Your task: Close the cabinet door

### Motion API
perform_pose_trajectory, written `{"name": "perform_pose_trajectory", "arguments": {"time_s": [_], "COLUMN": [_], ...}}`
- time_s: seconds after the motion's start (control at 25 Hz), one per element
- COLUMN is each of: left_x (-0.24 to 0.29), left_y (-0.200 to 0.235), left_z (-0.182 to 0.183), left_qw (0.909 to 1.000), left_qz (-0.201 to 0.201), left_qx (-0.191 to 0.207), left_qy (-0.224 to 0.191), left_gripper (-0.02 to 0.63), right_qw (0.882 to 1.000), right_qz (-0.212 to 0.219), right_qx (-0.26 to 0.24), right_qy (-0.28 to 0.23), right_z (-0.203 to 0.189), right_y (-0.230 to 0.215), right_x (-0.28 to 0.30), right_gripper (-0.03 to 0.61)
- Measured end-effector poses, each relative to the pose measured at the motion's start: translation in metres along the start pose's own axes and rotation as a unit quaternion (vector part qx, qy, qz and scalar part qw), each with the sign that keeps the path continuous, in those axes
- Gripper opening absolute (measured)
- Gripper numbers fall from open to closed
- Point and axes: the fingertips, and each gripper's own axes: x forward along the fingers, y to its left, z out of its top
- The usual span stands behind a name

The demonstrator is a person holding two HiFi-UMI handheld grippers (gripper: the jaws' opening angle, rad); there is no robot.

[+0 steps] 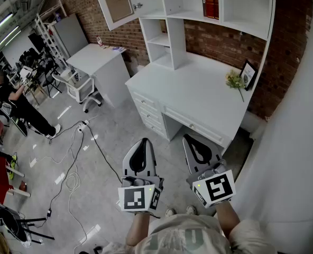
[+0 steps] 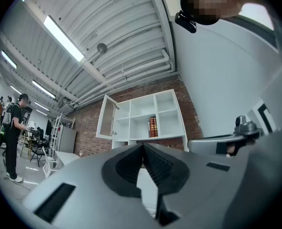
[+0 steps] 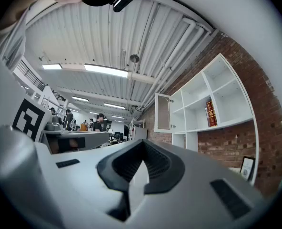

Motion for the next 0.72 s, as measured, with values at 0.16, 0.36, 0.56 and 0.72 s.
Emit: {"name": "perform_pose_trajectory", "arguments": {"time_s": [0.16,0.36,0.56,0.72], "left_x": [0.0,-0.003,-0.005,-0.008], "left_y": [0.002,0.007,0.023,0.047], "left_z": [-0.002,0.0,-0.001,-0.002], "left_qw": [1.0,1.0,0.9999,0.9997], "left_qz": [0.002,0.0,0.006,0.015], "left_qx": [-0.005,-0.008,-0.012,-0.018], "left_qy": [-0.001,-0.002,-0.003,-0.003], "left_gripper": [0.014,0.014,0.014,0.014], "right_qw": [1.0,1.0,1.0,1.0], "right_qz": [0.0,0.0,0.001,-0.001], "right_qx": [-0.005,-0.009,0.017,0.02], "right_qy": [0.003,0.005,-0.006,-0.003], "right_z": [-0.002,-0.001,0.002,-0.002], "right_y": [-0.002,0.005,0.011,0.02], "right_x": [0.001,0.004,0.008,0.019], "right_gripper": [0.015,0.015,0.015,0.015]}}
